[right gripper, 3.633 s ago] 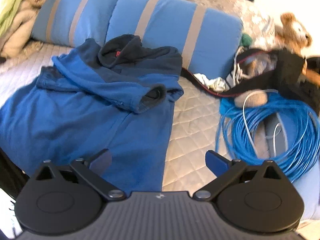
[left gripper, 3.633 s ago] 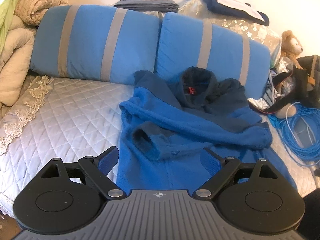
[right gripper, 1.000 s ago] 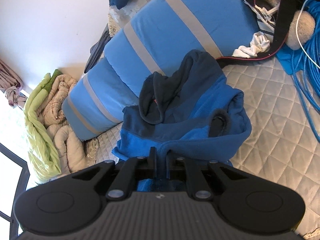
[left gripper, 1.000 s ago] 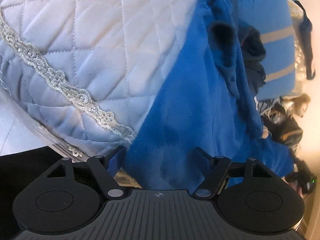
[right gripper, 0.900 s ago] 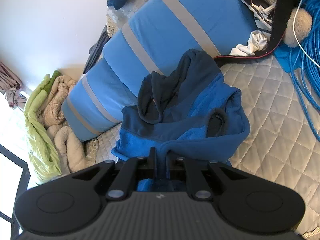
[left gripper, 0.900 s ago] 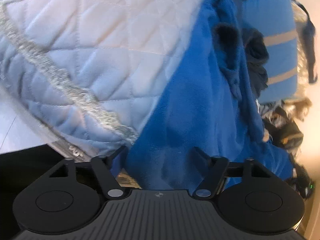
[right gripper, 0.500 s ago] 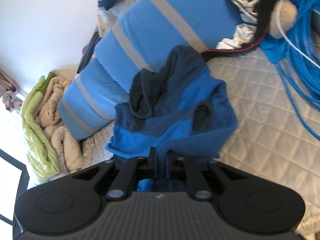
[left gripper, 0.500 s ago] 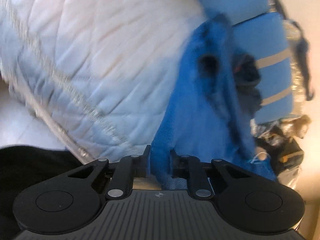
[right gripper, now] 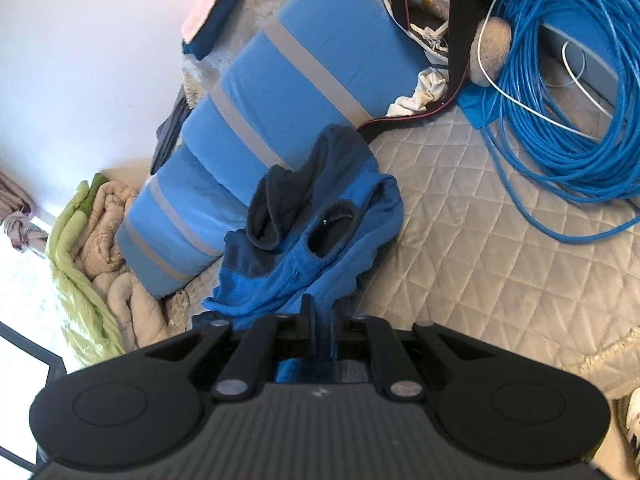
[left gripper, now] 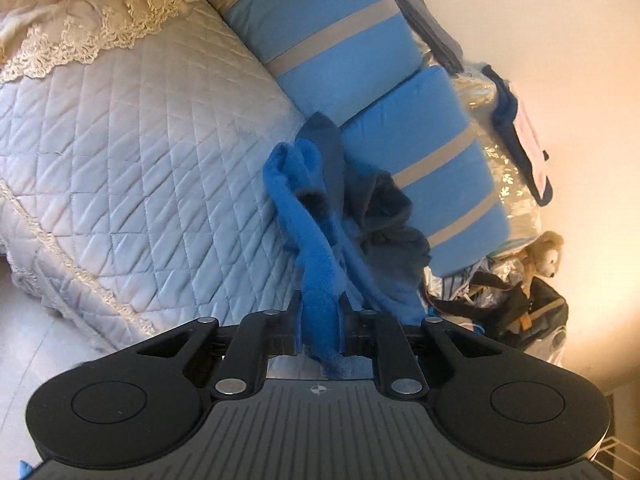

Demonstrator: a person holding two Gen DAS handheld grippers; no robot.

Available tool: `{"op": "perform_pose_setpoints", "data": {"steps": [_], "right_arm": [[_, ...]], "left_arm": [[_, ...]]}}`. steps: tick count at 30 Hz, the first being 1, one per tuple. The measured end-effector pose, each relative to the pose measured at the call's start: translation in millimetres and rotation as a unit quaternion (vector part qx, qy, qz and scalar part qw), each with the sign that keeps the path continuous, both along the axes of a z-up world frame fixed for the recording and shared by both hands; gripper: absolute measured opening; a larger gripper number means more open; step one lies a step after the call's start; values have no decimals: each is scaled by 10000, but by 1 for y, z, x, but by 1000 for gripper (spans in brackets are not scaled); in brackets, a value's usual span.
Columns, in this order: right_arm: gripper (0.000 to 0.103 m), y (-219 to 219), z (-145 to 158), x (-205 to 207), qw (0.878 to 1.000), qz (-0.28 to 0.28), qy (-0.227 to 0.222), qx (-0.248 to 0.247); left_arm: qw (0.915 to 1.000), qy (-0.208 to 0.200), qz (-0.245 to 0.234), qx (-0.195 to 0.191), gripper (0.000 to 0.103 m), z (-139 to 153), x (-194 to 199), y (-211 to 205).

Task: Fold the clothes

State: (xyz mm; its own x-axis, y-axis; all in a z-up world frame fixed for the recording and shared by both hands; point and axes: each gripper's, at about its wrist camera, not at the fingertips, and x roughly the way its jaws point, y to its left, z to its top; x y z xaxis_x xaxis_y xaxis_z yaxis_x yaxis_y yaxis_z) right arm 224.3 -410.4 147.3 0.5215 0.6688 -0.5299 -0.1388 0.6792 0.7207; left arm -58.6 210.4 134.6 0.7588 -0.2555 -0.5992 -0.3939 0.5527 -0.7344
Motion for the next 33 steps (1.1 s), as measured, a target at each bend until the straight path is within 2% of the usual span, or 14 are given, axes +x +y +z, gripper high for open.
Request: {"op": "perform_pose_setpoints", "data": {"steps": [7,10,11,13,15,18,21,22,23,24,26,28,30,33], "right_arm": [[7,-5,-5,-28,9995,82,285,-81],[5,-21,2,-44,9998,15,171,-128],[1,-26,4,-50,9998,-8,133,-143],[1,-37,8,-61,9998,-62,56,-195],[1,-48,6,-68,9988,-147,72,-460],[4,-49,-17,-80,9970,56,237,-739],[8,-39,-40,-88,9961,314,370,-743],[11,-34,-46,-89,9957,386,354,-770],[27,-29,-51,-91,9951,460,331,-804],[52,-22,-54,-93,9942,550,256,-887],[69,-6,-54,-96,9910,727,-39,-1127],[83,11,-46,-104,9830,953,-528,-1479],[92,28,-34,-114,9673,1216,-1142,-1913],[101,57,-14,-140,9207,1754,-2171,-2728]], "left_arm": [[9994,349,-42,-28,14,0,-18,0],[9989,458,13,-33,14,-4,-28,3],[9987,513,14,-52,14,-9,-32,3],[9973,727,-21,-95,14,-28,-36,3],[9952,974,-24,-130,15,-52,-38,2],[9929,1102,59,-440,19,-86,-42,11],[9932,1118,38,-323,26,-100,-44,15],[9924,1211,53,-223,29,-101,-45,16],[9918,1268,81,-108,32,-99,-48,18],[9918,1272,127,28,35,-95,-51,19],[9911,1281,219,300,39,-86,-58,20],[9901,1149,176,787,44,-70,-65,14],[9855,968,33,1394,52,-51,-69,1],[9693,739,-451,2301,54,-18,-68,-28]]}}
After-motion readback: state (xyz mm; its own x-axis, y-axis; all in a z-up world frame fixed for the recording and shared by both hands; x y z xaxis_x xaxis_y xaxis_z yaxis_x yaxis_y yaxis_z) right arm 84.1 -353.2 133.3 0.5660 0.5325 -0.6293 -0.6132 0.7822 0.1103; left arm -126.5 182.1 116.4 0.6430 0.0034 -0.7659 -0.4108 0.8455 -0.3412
